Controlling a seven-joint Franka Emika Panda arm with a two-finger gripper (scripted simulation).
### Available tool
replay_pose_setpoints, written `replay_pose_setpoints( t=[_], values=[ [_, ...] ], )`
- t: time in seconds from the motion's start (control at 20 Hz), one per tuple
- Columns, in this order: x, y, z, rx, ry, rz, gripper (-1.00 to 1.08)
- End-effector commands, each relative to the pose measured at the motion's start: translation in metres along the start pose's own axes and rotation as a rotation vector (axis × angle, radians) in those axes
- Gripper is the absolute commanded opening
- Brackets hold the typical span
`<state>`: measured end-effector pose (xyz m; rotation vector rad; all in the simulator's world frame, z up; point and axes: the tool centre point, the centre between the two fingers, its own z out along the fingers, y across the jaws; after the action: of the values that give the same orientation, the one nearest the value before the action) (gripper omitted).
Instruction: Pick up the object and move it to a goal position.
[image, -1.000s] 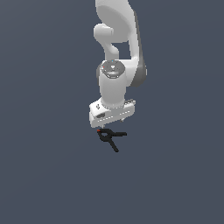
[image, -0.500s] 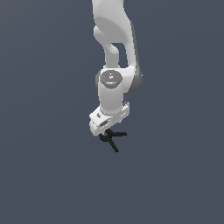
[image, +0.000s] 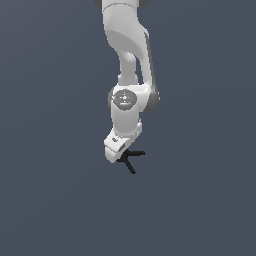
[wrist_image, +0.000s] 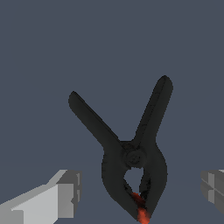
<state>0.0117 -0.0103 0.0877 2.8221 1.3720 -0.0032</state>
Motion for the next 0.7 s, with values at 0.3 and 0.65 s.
replay_pose_setpoints(
  t=[0.3, 0.65],
  values=[
    [-0.001, 0.002, 0.015, 0.002, 0.003, -0.136, 1.0],
    [-0.002, 0.002, 0.018, 0.002, 0.004, -0.17, 1.0]
  ],
)
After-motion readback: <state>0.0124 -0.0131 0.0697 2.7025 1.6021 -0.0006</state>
